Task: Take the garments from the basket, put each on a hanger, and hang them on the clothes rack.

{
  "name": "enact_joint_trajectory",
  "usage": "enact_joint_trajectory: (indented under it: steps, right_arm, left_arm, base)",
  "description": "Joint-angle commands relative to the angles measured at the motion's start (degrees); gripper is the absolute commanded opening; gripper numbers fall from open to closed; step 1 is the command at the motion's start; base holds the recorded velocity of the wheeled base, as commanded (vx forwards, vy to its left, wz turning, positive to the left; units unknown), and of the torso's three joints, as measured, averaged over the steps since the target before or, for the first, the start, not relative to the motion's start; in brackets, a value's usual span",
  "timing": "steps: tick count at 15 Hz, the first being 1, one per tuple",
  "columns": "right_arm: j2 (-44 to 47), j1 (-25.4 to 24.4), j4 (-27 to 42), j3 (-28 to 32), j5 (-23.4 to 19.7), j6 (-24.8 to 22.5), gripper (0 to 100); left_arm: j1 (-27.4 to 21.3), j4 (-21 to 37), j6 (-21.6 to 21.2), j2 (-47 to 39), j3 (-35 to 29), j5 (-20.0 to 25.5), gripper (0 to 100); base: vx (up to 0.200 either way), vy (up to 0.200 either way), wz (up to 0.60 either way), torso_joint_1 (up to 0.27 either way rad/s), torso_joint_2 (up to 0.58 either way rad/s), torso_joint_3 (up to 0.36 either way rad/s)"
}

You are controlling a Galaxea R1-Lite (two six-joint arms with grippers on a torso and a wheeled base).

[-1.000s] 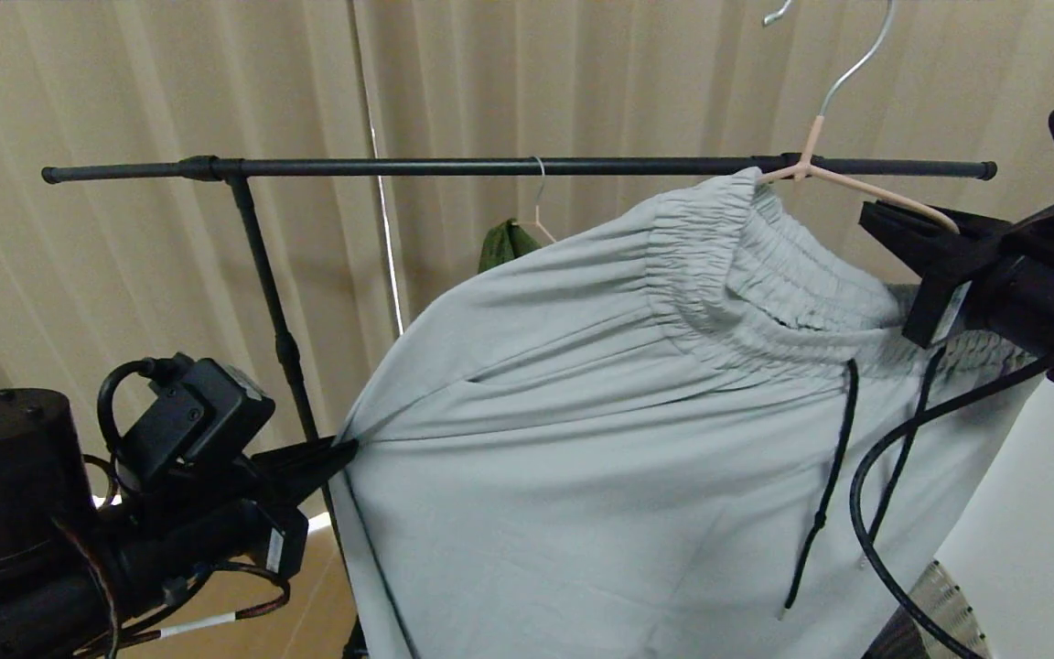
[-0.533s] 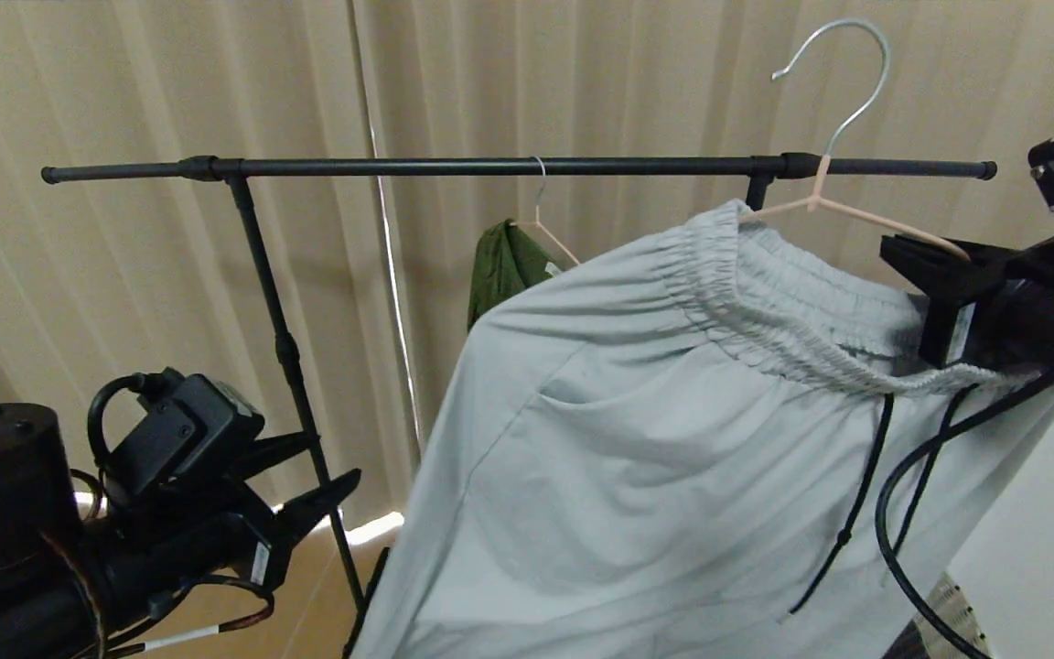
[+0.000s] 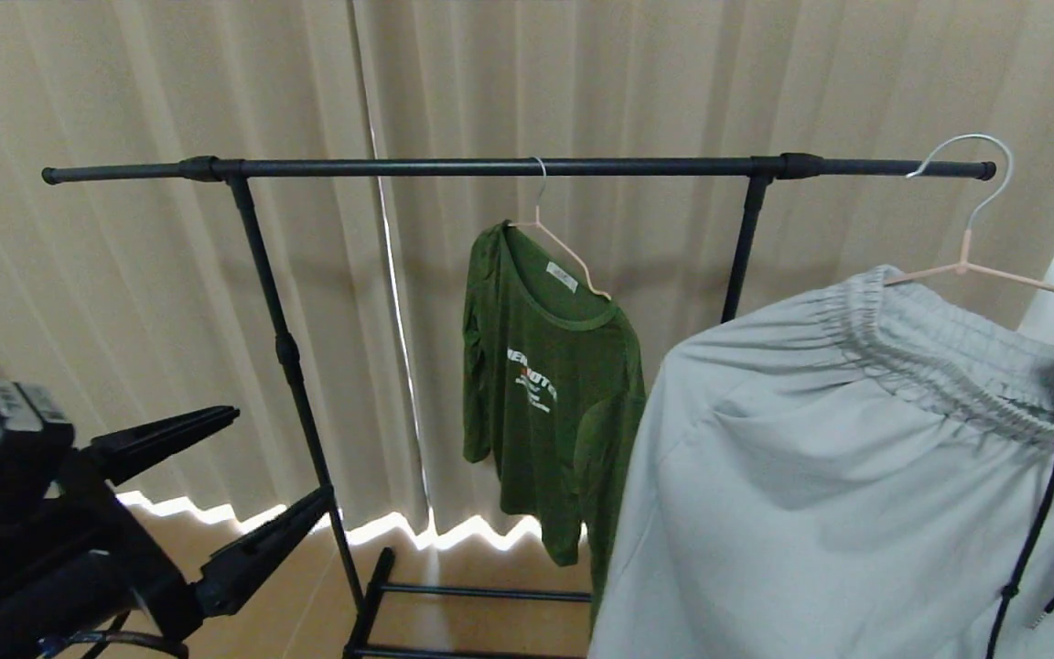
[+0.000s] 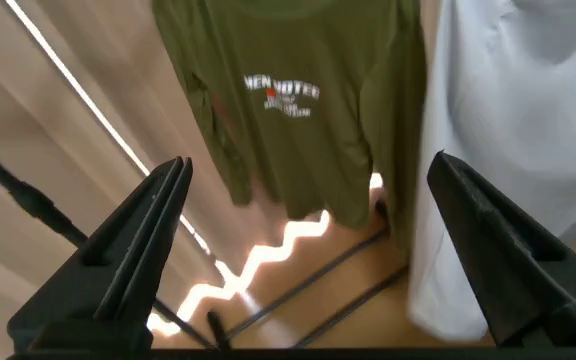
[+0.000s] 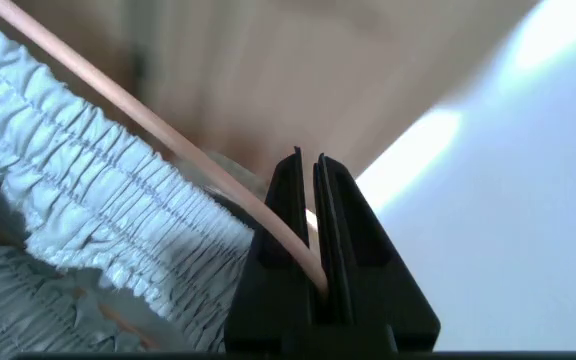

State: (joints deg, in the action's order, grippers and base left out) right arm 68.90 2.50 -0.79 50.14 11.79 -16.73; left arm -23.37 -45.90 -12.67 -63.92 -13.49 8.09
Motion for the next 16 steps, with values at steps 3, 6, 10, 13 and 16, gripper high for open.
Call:
enact_joint_trajectory:
  steps: [3, 6, 10, 13, 16]
  right_arm:
    - [4.84, 6.55, 3.17, 5.49, 6.41, -0.76, 0]
    - [8.00, 2.33, 2.55, 8.31, 7.64, 1.78, 0]
    - [10.38, -3.38, 2.46, 10.42, 7.90, 6.00, 0]
    - [13.10, -6.63, 2.37, 12.44, 7.81, 7.15, 0]
    - [14.42, -9.27, 2.46, 13.58, 8.07, 8.90, 0]
  left_arm:
    - [2.19, 0.37, 1.86, 7.67, 1.72, -0.10, 100]
    - [5.62, 0.37, 1.94, 6.79, 1.37, -0.10, 100]
    - [5.88, 0.37, 1.86, 6.79, 1.45, -0.10, 100]
    - [5.88, 0.37, 1.86, 6.70, 1.72, -0.10, 100]
    - [5.88, 0.37, 1.77, 6.70, 2.33, -0.10, 100]
  base:
    - [0.000, 0.000, 0.00, 0.000, 0.00, 0.000]
    - [0.067, 0.000, 0.00, -0.001, 0.00, 0.002]
    - [0.200, 0.000, 0.00, 0.002, 0.01, 0.001]
    - [0.200, 0.000, 0.00, -0.003, 0.00, 0.006]
    - [0.200, 0.000, 0.00, 0.007, 0.01, 0.002]
